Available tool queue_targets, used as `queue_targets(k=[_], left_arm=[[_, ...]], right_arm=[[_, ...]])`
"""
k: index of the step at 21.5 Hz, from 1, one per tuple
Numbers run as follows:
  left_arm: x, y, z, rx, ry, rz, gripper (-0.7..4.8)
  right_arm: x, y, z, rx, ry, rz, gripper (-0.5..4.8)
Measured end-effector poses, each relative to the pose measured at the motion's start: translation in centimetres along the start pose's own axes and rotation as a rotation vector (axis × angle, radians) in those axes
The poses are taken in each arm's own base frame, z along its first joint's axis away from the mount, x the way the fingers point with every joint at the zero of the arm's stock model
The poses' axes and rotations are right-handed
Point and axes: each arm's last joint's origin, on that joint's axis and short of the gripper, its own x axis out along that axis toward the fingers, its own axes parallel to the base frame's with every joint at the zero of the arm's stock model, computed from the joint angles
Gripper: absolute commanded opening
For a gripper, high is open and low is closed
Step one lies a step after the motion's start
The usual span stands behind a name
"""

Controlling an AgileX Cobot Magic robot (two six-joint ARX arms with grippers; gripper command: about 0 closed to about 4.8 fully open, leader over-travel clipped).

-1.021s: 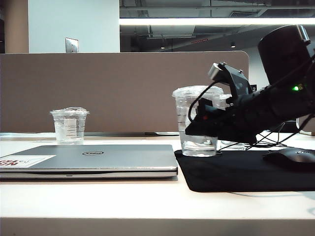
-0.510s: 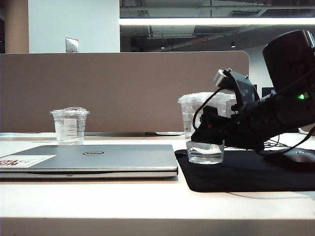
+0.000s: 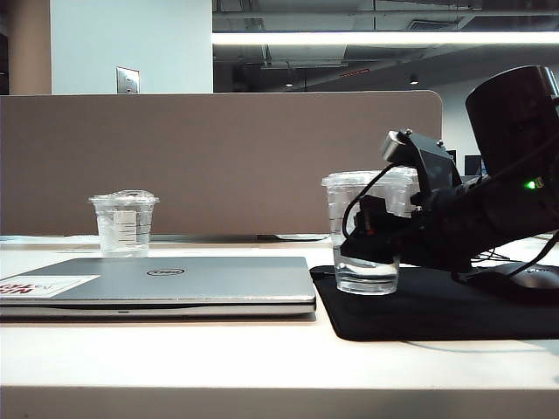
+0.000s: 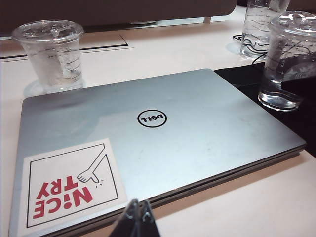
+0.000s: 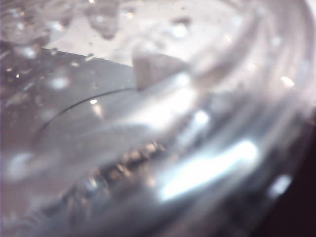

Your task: Pick up the coffee cup on the middle and place it on the right side of the laptop.

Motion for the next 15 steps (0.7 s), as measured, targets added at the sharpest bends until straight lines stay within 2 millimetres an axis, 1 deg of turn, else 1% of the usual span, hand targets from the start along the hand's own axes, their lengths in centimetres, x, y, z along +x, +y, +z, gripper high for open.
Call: queue_targets(k=[1, 8, 10, 13, 14, 15], left_arm=[[0.0, 0.0, 0.0, 0.0, 0.0, 0.0, -0.05], [0.0, 0.0, 0.0, 0.0, 0.0, 0.0, -0.05], [0.0, 0.0, 0.0, 0.0, 0.0, 0.0, -0.05], [0.0, 0.0, 0.0, 0.0, 0.0, 0.0, -0.05], [0.0, 0.0, 0.0, 0.0, 0.0, 0.0, -0.05], [0.0, 0.0, 0.0, 0.0, 0.0, 0.0, -0.05]], right_arm=[[0.0, 0.0, 0.0, 0.001, 0.001, -0.001, 4.79], [-0.2, 0.1, -0.2, 0.03, -0.002, 0.011, 4.79], [-0.4, 0.1, 0.2, 0.037, -0.015, 0.015, 4.79], [-1.5, 0.3, 0.9, 0.034, -0.049, 0.008, 4.79], [-2.2, 0.4, 1.1, 0.032, -0.061, 0.004, 4.79], [-2.6, 0.5, 1.2, 0.032, -0.066, 0.002, 4.79]])
